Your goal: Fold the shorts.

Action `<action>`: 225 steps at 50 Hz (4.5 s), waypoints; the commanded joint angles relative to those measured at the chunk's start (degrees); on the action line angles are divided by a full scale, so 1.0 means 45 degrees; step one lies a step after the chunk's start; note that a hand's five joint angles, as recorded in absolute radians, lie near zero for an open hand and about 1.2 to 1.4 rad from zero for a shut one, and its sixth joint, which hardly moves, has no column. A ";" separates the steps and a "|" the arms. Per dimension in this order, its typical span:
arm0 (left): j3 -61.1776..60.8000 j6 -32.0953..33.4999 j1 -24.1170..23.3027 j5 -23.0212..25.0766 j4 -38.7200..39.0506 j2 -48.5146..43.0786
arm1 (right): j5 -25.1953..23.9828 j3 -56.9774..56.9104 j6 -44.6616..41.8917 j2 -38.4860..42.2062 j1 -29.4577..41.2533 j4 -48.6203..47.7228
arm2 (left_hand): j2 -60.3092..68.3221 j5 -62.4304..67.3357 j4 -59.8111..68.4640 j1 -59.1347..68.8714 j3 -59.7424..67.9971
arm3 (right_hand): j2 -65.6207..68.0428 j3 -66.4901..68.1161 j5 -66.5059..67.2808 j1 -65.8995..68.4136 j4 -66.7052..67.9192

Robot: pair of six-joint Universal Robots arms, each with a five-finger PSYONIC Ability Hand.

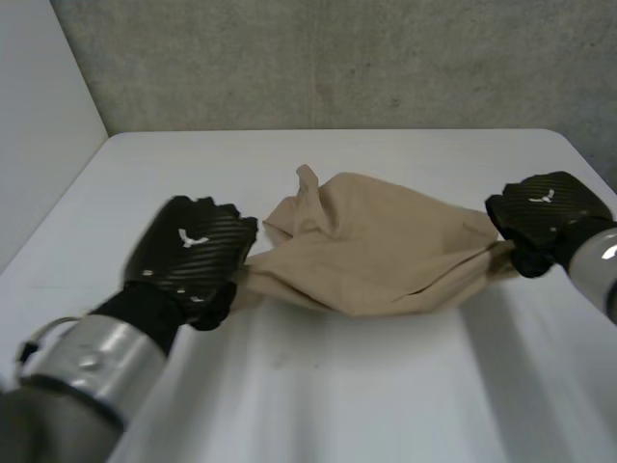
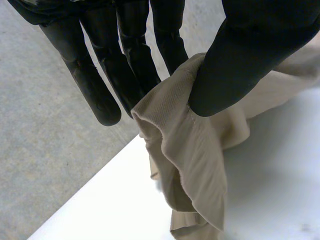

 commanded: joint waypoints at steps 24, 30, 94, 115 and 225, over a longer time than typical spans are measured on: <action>0.1098 -0.2042 0.0333 0.1300 -0.3587 0.0143 | -0.2835 0.0549 -0.1319 -0.1082 -0.2676 0.3186 | 0.2527 0.3225 0.2502 0.3411 0.2621 | 0.2821 0.2658 0.3035 0.5600 0.2597; 0.2481 -0.1866 0.0899 0.1261 -0.2006 -0.2179 | -0.2777 -0.0248 -0.1594 0.0556 -0.2657 0.2407 | 0.2527 0.3225 0.2502 0.3411 0.2621 | 0.2821 0.2658 0.3035 0.5600 0.2597; 0.0591 0.0713 0.1525 0.0050 0.1027 -0.4002 | 0.0251 -0.0662 0.0614 0.3588 0.1054 -0.1914 | 0.2527 0.3225 0.2502 0.3411 0.2621 | 0.2821 0.2658 0.3035 0.5600 0.2597; -0.0658 -0.0459 -0.0232 0.0187 -0.4718 -0.1267 | -0.0352 0.1857 -0.3878 0.1069 -0.0176 0.3459 | 0.2527 0.3225 0.2502 0.3411 0.2621 | 0.2821 0.2658 0.3035 0.5600 0.2597; 0.7290 0.3134 0.2736 0.1866 -0.0792 -1.0603 | -0.1253 0.2932 -0.3039 0.2553 -0.0703 -0.0096 | -0.0444 0.0254 -0.0469 0.0440 -0.0349 | 0.2821 0.2658 0.3035 0.5600 0.2597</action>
